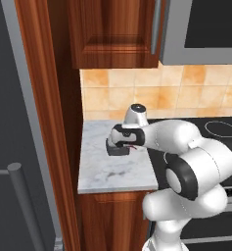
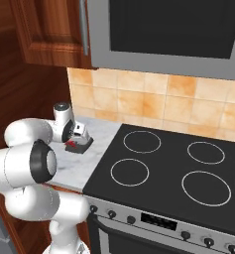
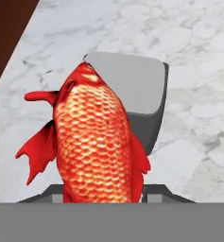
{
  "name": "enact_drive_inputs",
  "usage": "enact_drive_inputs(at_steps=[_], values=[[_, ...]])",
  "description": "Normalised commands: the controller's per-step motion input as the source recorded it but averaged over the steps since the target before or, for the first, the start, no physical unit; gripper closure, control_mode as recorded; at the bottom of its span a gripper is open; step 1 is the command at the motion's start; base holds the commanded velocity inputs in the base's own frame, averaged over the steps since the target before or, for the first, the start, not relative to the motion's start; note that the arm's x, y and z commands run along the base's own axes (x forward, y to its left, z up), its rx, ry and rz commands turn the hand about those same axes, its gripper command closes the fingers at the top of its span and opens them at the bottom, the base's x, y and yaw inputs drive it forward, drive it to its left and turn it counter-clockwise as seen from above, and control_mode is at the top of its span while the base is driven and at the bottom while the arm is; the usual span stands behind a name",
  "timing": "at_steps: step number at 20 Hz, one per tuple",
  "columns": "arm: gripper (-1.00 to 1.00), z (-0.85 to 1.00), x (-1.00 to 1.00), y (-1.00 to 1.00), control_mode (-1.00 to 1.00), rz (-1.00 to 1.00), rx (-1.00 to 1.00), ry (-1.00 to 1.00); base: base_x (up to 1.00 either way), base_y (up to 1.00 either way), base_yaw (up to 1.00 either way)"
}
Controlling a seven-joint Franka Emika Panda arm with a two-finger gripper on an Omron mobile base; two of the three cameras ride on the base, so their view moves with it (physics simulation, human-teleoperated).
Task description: Take the fish from the fridge and place it on the digital scale on the counter by the fridge. Wait a few seconds for a reading, then move it to the plate on the dining counter.
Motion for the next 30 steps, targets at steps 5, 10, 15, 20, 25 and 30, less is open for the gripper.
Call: enact_drive_inputs(at_steps=[5, 10, 15, 20, 25, 30], values=[[1.0, 0.0, 0.23, -0.05, -1.0, 0.0, 0.0, 0.0, 0.0, 0.0, 0.0], [1.0, -0.05, 0.38, -0.05, -1.0, 0.0, 0.0, 0.0, 0.0, 0.0, 0.0], [1.0, -0.3, 0.37, 0.0, -1.0, 0.0, 0.0, 0.02, 0.0, 0.0, 0.0], [1.0, -0.32, 0.46, 0.0, -1.0, 0.0, -0.02, 0.01, 0.0, 0.0, 0.0], [1.0, -0.03, 0.19, 0.0, -1.0, 0.0, 0.0, 0.0, 0.0, 0.0, 0.0], [1.0, -0.13, 0.12, 0.0, -1.0, 0.0, 0.0, 0.0, 0.0, 0.0, 0.0]])
